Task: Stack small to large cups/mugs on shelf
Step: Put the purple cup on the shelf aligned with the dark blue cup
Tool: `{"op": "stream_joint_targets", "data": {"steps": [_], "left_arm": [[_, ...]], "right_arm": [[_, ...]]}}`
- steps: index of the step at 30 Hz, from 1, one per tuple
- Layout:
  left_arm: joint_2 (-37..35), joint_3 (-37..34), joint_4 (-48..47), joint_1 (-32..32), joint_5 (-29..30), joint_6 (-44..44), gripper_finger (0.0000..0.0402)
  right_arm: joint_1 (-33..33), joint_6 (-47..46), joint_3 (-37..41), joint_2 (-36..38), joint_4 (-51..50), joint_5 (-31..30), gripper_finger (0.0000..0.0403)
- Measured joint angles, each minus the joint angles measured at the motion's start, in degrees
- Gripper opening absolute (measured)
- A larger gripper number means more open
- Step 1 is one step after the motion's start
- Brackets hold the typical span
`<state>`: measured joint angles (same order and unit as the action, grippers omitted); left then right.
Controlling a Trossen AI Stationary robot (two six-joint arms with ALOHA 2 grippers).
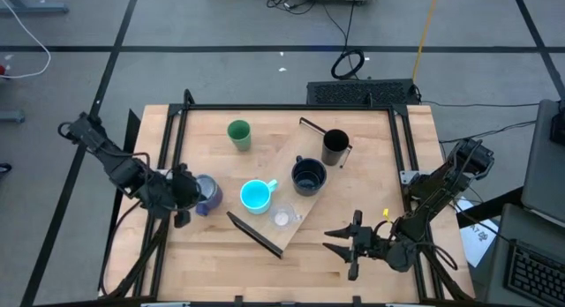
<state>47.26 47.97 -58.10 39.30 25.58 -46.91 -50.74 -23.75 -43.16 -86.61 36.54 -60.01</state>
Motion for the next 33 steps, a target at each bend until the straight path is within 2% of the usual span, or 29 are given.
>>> {"op": "stream_joint_targets", "data": {"steps": [5,14,17,22,26,33], "left_arm": [[0.73,0.00,-3.42,2.17,-0.91,-6.72,0.0010],[5.34,0.00,-3.68,5.25,-1.81,-14.39,0.0010],[6.72,0.00,-3.59,5.92,-3.87,-17.85,0.0010],[7.74,0.00,-3.58,7.26,-5.04,-23.06,0.0011],[8.16,0.00,-3.93,7.75,-4.17,-25.79,0.0011],[10.91,0.00,-7.17,7.73,-2.90,-32.58,0.0054]], "right_arm": [[0.00,0.01,0.00,0.00,-0.39,0.00,0.0130],[0.00,0.54,0.00,0.00,-0.39,0.00,0.0130],[0.00,0.59,0.00,0.00,-1.06,0.00,0.0130],[1.27,0.41,0.00,0.70,-2.12,-3.94,0.0130],[1.26,0.42,-0.02,2.90,-3.44,-4.26,0.0130],[0.59,0.39,-0.02,3.82,-7.77,-1.21,0.0130]]}}
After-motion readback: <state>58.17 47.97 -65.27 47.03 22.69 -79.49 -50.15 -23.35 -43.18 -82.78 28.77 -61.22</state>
